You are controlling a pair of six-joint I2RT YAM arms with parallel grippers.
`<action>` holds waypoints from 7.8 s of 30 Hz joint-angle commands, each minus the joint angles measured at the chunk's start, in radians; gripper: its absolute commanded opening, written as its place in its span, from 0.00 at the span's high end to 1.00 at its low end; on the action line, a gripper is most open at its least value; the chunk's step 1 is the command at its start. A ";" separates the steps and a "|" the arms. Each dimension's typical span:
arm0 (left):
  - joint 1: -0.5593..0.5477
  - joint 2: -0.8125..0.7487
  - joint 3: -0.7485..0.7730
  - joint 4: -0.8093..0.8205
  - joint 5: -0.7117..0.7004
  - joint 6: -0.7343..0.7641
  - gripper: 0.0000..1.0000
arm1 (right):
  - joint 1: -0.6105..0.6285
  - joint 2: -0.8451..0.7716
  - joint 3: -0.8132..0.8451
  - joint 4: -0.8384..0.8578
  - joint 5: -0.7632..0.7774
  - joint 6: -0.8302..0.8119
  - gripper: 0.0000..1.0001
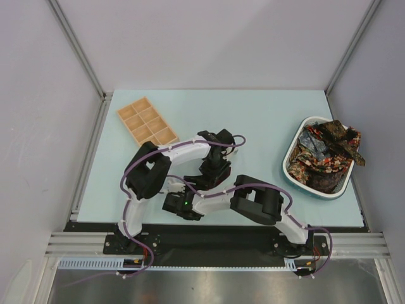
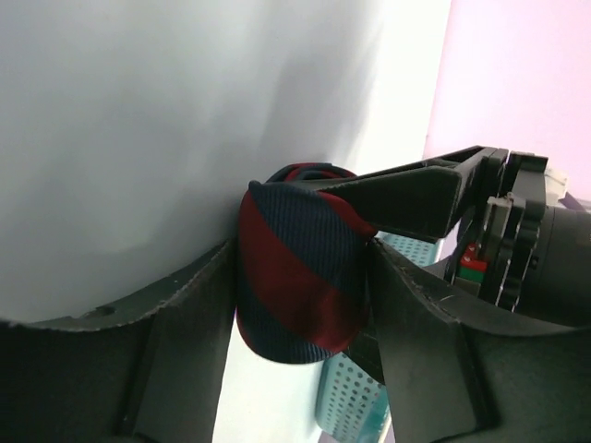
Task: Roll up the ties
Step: Roll the tie, then place the rolled tie into the container
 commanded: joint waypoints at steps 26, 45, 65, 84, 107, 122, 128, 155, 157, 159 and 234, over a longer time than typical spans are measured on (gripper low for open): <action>-0.025 0.019 0.135 -0.179 -0.050 0.046 0.46 | -0.019 0.090 0.033 -0.153 -0.102 0.099 0.66; -0.023 0.124 0.270 -0.106 -0.026 0.073 0.31 | -0.011 0.086 0.036 -0.151 -0.117 0.089 0.66; -0.060 0.140 0.160 -0.188 -0.073 0.048 0.66 | -0.038 0.074 0.020 -0.143 -0.150 0.063 0.38; -0.048 0.066 0.311 -0.282 -0.122 0.045 0.52 | -0.077 0.025 0.016 -0.156 -0.265 0.122 0.72; 0.552 -0.693 -0.164 0.241 -0.110 -0.329 0.00 | -0.267 -0.368 -0.105 -0.031 -0.682 0.258 0.79; 0.705 -0.741 -0.343 0.290 -0.174 -0.363 0.00 | -0.531 -0.523 -0.199 -0.001 -1.062 0.361 0.80; 0.739 -0.660 -0.396 0.321 -0.205 -0.386 0.04 | -0.565 -0.575 -0.225 0.048 -1.087 0.366 0.80; 0.750 -0.406 -0.584 0.637 -0.194 -0.547 1.00 | -0.618 -0.631 -0.108 0.016 -1.102 0.350 0.84; 0.722 -0.446 -0.610 0.649 -0.200 -0.544 1.00 | -0.634 -0.614 -0.087 0.013 -1.096 0.358 0.85; 0.678 -0.483 -0.663 0.667 -0.203 -0.544 1.00 | -0.641 -0.601 -0.047 -0.004 -1.081 0.363 0.85; 0.064 -1.005 -0.818 0.408 -0.331 -0.701 0.24 | -0.624 -0.035 0.439 -0.028 -0.875 0.530 0.86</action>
